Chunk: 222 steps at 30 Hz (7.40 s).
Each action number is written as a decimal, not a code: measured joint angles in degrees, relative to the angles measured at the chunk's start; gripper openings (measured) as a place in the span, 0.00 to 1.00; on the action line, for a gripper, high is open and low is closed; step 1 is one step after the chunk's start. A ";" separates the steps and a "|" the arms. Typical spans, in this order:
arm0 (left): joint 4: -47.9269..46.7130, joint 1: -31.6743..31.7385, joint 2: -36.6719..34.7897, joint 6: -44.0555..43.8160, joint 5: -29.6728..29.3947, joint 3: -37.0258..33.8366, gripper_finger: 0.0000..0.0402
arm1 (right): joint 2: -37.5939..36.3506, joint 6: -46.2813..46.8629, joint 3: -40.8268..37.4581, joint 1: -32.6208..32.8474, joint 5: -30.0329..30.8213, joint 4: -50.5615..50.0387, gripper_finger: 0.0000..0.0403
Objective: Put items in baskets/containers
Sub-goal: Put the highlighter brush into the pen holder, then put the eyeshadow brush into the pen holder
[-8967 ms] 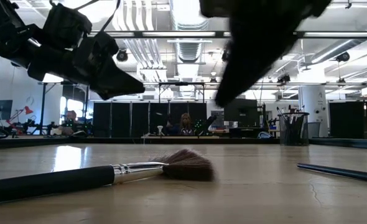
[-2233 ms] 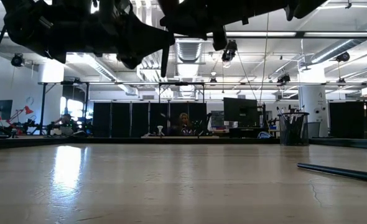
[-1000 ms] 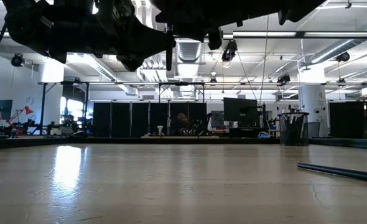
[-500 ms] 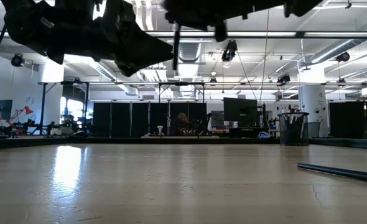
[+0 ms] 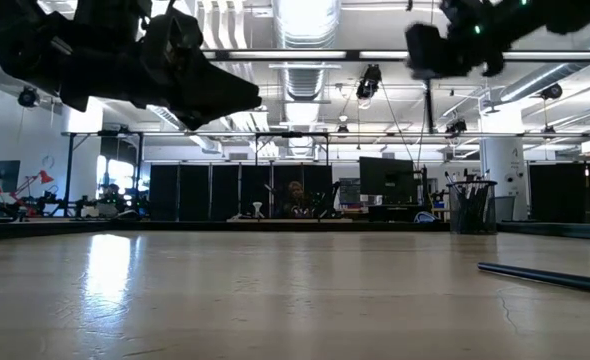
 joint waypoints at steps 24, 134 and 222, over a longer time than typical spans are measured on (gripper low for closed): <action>-0.91 0.98 -0.02 0.77 -0.04 -0.18 0.24 | 0.25 4.90 -12.96 -39.79 -14.31 -0.08 0.08; -20.58 -0.22 0.00 -20.91 22.71 -0.04 0.34 | 63.46 39.61 61.29 29.61 -36.40 -79.27 0.03; -18.56 -0.85 1.51 -13.69 9.22 -4.79 0.19 | 56.90 56.43 39.53 12.31 -30.36 -51.89 0.40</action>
